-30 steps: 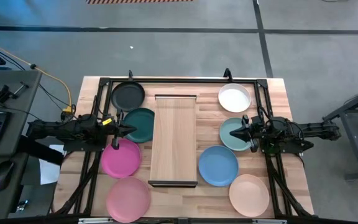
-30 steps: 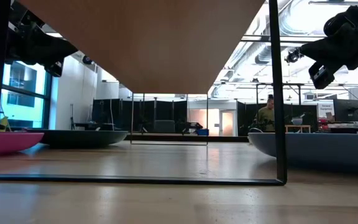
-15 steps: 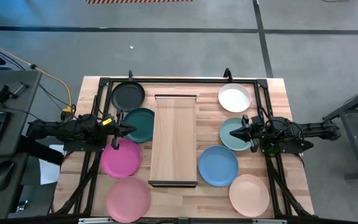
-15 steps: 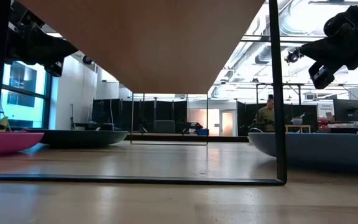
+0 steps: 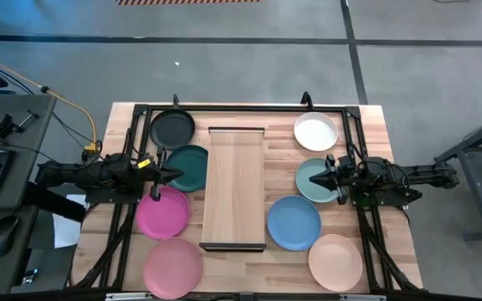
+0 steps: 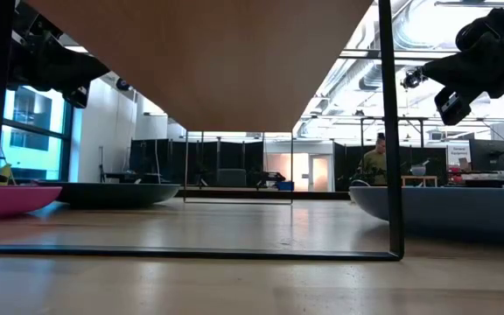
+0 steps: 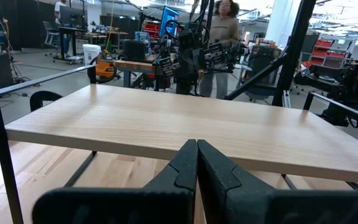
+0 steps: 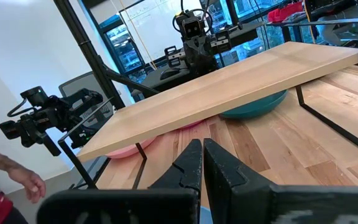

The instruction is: Place and stack plates onto a shelf

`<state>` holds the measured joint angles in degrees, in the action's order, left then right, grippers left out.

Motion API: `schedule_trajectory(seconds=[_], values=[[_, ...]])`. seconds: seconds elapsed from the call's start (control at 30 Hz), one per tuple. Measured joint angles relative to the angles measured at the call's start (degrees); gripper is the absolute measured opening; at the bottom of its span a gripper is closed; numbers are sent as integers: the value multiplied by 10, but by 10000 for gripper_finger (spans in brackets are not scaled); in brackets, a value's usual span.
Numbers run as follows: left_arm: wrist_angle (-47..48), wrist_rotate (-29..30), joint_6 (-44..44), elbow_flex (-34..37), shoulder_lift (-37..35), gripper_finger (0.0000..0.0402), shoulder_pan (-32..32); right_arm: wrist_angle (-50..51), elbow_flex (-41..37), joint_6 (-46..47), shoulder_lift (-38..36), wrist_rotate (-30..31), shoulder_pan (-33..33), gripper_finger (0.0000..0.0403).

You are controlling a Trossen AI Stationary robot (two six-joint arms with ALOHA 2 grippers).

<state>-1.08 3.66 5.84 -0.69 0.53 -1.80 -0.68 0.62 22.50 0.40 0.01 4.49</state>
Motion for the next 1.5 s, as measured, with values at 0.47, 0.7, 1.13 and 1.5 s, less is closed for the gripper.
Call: schedule_trajectory(seconds=[0.47, 0.7, 1.13, 1.5], values=[[0, 0, 0, 0, 0, 1, 0, -271, 8, 142, 20, 234, 0, 0], [0, 0, 0, 0, 0, 1, 0, -255, 123, 132, 147, 226, -1, 0], [0, 0, 0, 0, 0, 1, 0, 246, 385, 272, 409, 337, -95, 35], [0, 0, 0, 0, 0, 1, 0, 438, 390, 445, 560, 228, -299, 202]])
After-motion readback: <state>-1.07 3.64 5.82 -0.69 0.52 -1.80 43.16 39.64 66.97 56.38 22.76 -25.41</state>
